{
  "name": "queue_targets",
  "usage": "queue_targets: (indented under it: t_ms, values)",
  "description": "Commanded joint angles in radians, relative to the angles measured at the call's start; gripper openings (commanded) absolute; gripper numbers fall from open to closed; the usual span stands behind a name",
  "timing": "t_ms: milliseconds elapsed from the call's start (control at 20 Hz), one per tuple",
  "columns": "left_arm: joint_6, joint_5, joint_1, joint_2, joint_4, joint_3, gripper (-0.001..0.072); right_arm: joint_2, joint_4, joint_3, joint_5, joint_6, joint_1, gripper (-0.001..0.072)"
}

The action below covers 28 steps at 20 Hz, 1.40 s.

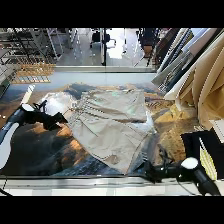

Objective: Fold the clothes and pants, and hang the long-sleeved shirts on hangers.

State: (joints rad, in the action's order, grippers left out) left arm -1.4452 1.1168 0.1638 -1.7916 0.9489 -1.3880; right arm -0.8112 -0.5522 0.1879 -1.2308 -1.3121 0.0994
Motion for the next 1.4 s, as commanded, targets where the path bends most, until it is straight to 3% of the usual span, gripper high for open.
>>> queue_targets:
  t_ms: [0,150,250,350,400,500,550,650,700,850,950,1100,1250,1350]
  values:
    - [-0.015,-0.036,-0.024,-0.032,0.0,-0.001,0.0564,0.027,0.167,-0.115,0.212,0.011,-0.169,0.0595]
    - [-0.014,-0.088,-0.024,-0.034,-0.054,-0.001,0.0531,-0.039,0.286,-0.108,0.436,0.036,-0.305,0.0602]
    - [-0.014,-0.117,-0.024,-0.035,-0.082,-0.001,0.0326,-0.115,0.338,-0.079,0.529,0.058,-0.369,0.0602]
    - [-0.014,-0.13,-0.024,-0.035,-0.09,-0.001,0.022,-0.21,0.411,-0.019,0.589,0.124,-0.417,0.0568]
    - [-0.014,-0.131,-0.024,-0.035,-0.09,-0.001,0.0213,-0.256,0.458,0.019,0.62,0.168,-0.441,0.0489]
    - [-0.013,-0.114,-0.024,-0.032,-0.099,-0.001,0.0016,-0.317,0.537,0.109,0.639,0.267,-0.492,0.0031]
    - [0.001,-0.095,-0.02,-0.026,-0.119,-0.002,0.0016,-0.311,0.521,0.151,0.618,0.279,-0.51,0.001]
    - [0.095,-0.048,0.002,0.018,-0.189,-0.003,0.0015,-0.232,0.388,0.23,0.554,0.238,-0.517,0.0007]
    - [0.136,-0.019,0.021,0.06,-0.225,-0.008,0.0014,-0.161,0.262,0.273,0.534,0.155,-0.517,0.0006]
    - [0.172,0.142,0.085,0.208,-0.275,-0.131,0.0014,0.136,-0.335,0.507,0.336,-0.283,-0.481,0.0006]
    - [0.257,0.287,0.138,0.298,-0.438,-0.291,0.0016,0.328,-0.599,0.748,0.143,-0.44,-0.439,0.0006]
    - [0.271,0.367,0.244,0.407,-0.856,-0.549,0.0016,0.502,-0.736,1.134,0.1,-0.454,-0.403,0.0006]
    - [0.253,0.262,0.346,0.528,-1.315,-0.684,0.0016,0.494,-0.787,1.464,0.098,-0.402,-0.4,0.0006]
    - [0.257,0.157,0.381,0.62,-1.475,-0.683,0.0016,0.443,-0.835,1.633,0.098,-0.337,-0.401,0.0006]
